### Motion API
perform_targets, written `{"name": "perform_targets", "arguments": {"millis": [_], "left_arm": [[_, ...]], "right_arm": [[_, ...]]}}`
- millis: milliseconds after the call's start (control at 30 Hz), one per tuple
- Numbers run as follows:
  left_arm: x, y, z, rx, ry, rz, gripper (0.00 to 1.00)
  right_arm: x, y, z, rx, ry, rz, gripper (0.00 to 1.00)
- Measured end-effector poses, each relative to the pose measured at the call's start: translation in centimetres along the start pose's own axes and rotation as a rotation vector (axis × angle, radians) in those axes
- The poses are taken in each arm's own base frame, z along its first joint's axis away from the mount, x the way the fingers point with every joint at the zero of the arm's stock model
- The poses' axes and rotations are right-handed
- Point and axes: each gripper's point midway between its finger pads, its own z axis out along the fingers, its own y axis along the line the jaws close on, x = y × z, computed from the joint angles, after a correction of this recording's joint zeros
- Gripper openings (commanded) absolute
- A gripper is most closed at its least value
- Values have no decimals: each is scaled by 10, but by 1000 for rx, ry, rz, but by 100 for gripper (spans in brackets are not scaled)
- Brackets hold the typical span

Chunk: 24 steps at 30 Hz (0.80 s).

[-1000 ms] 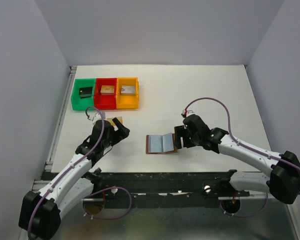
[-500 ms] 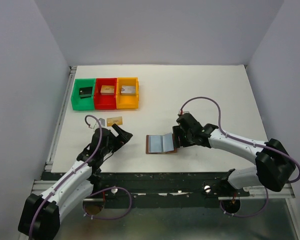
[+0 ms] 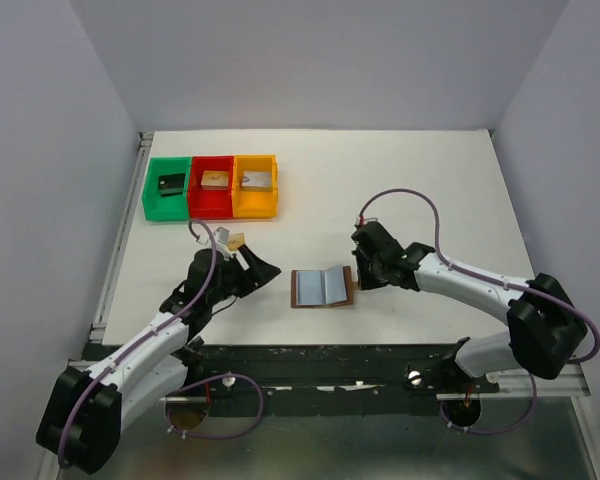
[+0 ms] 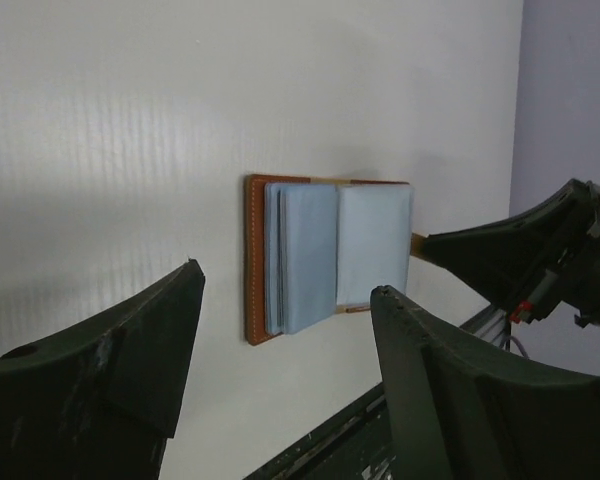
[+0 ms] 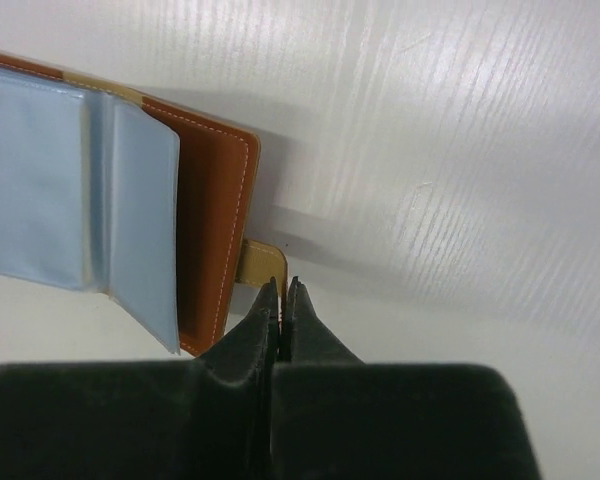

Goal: Take the credit cards out of the card holder
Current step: Remove the credit card from the card holder.

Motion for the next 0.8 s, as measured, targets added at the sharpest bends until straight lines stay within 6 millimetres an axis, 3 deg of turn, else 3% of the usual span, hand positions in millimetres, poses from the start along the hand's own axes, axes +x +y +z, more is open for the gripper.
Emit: {"name": "perform_targets", "arguments": {"millis": [233, 467, 800], "left_arm": [[35, -20, 13, 61, 155, 106, 75], [67, -30, 30, 66, 280, 180, 75], [74, -36, 40, 70, 303, 219, 75]], "right_arm": [[-14, 8, -21, -70, -68, -20, 0], [-5, 13, -23, -113, -49, -21, 0], [-2, 13, -24, -124, -44, -22, 0]]}}
